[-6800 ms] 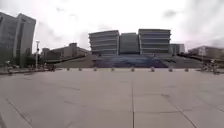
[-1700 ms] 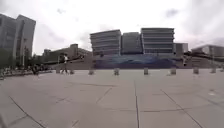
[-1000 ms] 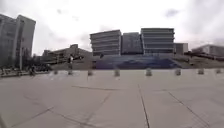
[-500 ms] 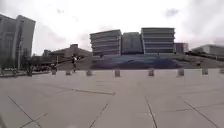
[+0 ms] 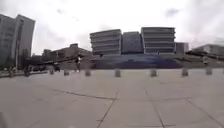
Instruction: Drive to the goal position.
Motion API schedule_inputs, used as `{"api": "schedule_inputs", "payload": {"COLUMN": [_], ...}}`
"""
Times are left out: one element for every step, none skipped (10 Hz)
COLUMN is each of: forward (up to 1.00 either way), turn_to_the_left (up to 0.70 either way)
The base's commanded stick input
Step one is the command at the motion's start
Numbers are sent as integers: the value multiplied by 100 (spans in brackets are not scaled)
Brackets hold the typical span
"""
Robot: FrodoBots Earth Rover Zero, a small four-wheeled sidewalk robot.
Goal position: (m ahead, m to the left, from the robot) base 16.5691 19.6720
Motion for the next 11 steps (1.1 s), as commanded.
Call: {"api": "schedule_inputs", "payload": {"forward": [70, 70, 70, 70, 70, 70, 70, 70, 70, 70, 70], "turn_to_the_left": [2, 2, 6, 37, 37, 37, 37, 37, 23, 2, 2]}}
